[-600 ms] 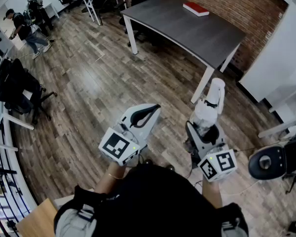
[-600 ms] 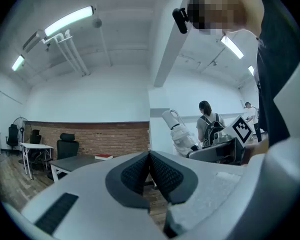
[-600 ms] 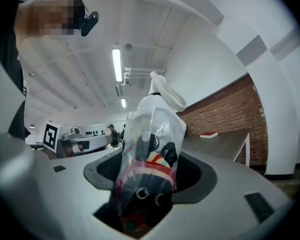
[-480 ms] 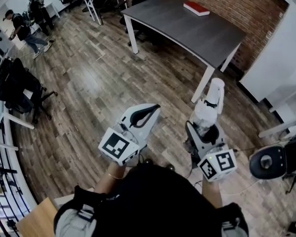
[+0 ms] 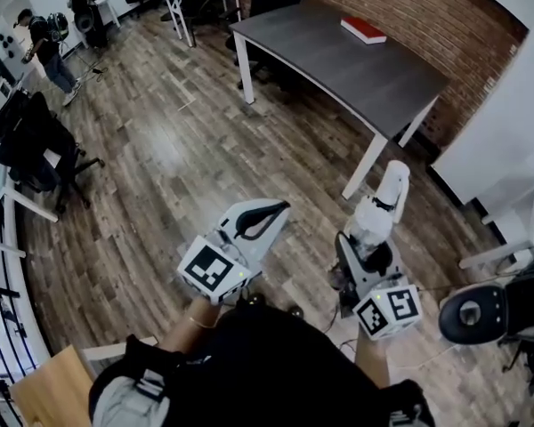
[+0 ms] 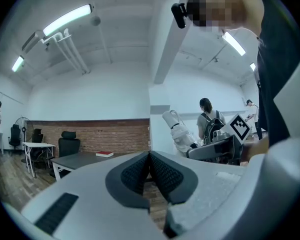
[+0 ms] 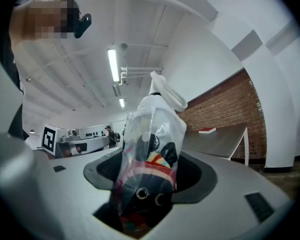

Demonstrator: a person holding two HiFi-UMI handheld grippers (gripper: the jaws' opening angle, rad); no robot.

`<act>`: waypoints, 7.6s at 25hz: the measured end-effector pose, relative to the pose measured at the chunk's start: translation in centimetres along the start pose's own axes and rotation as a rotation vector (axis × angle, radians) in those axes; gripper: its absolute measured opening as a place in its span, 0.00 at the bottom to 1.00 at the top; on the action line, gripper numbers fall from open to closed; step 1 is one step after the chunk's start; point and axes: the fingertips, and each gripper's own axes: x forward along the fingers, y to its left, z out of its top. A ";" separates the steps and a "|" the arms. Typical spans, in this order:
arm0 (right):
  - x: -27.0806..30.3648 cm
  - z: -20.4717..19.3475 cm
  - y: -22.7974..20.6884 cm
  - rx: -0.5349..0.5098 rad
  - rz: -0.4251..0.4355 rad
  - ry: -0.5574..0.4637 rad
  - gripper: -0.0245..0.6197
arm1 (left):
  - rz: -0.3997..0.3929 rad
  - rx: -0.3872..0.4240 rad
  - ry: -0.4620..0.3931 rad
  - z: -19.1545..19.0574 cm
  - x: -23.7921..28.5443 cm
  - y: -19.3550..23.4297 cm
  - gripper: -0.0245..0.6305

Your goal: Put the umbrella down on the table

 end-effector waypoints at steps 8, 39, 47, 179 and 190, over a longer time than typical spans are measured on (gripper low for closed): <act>-1.2 0.3 -1.9 0.031 -0.008 0.013 0.49 | 0.021 -0.018 -0.013 0.4 1.1 -0.9 0.04; 0.1 -0.2 -7.7 0.080 -0.022 0.014 0.49 | 0.020 0.015 -0.051 -0.9 7.2 1.1 0.04; 5.1 1.2 -10.3 0.078 -0.093 0.002 0.49 | -0.041 -0.011 -0.058 -1.4 11.5 6.7 0.04; 71.6 8.1 -57.1 0.256 -0.298 0.163 0.49 | -0.081 -0.118 0.065 -6.2 66.6 67.2 0.04; 73.9 7.1 -59.2 0.267 -0.409 0.186 0.49 | -0.182 -0.137 0.060 -6.7 70.4 70.2 0.04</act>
